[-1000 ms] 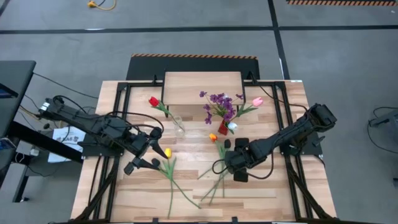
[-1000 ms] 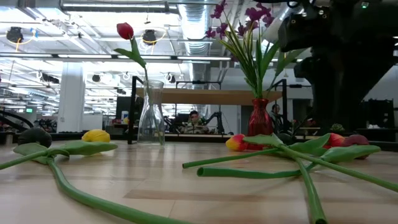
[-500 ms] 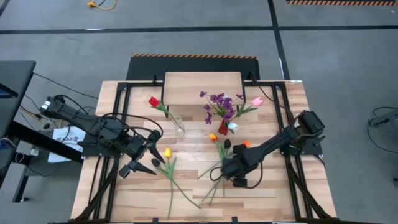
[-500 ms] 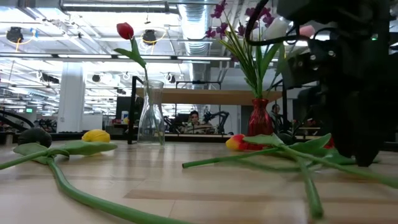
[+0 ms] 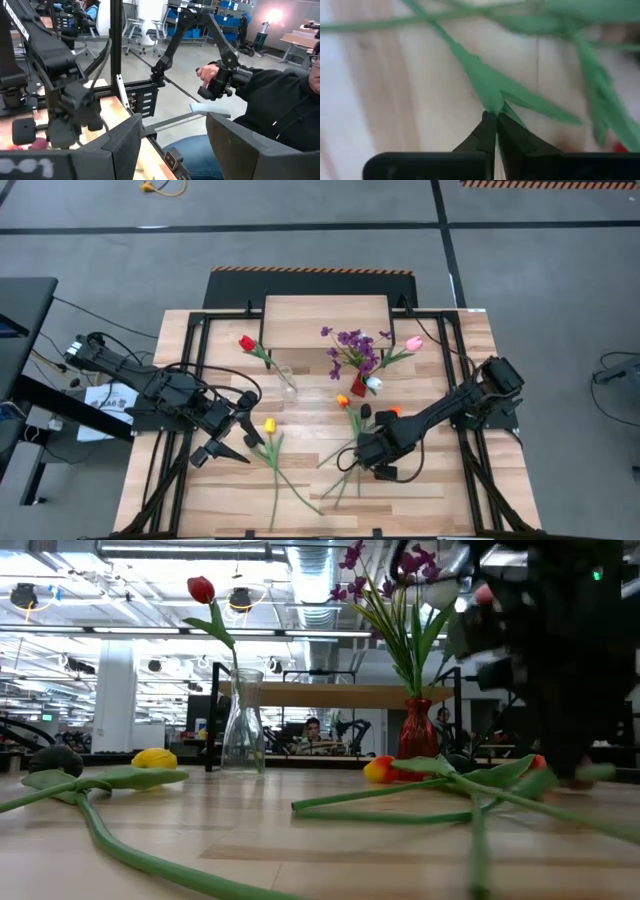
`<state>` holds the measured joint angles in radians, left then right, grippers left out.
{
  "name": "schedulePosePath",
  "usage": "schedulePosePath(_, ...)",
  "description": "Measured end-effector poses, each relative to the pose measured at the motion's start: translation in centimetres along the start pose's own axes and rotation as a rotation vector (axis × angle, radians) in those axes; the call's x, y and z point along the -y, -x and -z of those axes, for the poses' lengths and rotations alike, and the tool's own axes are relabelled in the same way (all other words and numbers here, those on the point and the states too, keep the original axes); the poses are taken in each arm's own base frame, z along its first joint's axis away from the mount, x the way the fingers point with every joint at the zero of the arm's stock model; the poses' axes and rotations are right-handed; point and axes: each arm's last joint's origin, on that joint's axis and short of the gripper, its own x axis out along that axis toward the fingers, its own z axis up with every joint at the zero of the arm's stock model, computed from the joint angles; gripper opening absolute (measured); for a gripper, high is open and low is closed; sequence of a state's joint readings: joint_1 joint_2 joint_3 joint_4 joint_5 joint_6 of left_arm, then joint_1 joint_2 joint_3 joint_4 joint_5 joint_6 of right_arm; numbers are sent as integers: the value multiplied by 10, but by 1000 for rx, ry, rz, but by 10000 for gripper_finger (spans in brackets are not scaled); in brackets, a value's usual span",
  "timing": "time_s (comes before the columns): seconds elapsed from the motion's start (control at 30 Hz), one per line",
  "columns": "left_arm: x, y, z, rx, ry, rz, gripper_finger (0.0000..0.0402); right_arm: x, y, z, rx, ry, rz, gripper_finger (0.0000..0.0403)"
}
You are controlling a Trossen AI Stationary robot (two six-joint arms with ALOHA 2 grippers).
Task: Pick and place flowers into a vace then onto a shelf
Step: Put the dark red flower into the transparent flower vase
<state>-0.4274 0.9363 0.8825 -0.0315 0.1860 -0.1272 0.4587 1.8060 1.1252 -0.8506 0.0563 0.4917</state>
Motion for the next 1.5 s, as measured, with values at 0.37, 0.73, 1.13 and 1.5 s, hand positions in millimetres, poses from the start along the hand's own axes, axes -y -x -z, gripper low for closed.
schedulePosePath(0.37, 0, 0, 0, -4, 12, 0, 211, 4, 50, 14, -54, -77, 119, 1)
schedulePosePath(0.73, -2, 0, 1, -6, 21, -75, 211, -24, 105, 16, 4, -45, 113, 0)
schedulePosePath(1.13, -7, 1, 3, -1, 64, -249, 211, -44, 160, 13, 259, 38, 154, 0)
schedulePosePath(1.5, -15, -1, 4, 1, 74, -310, 211, -37, 169, 4, 299, 66, 162, 0)
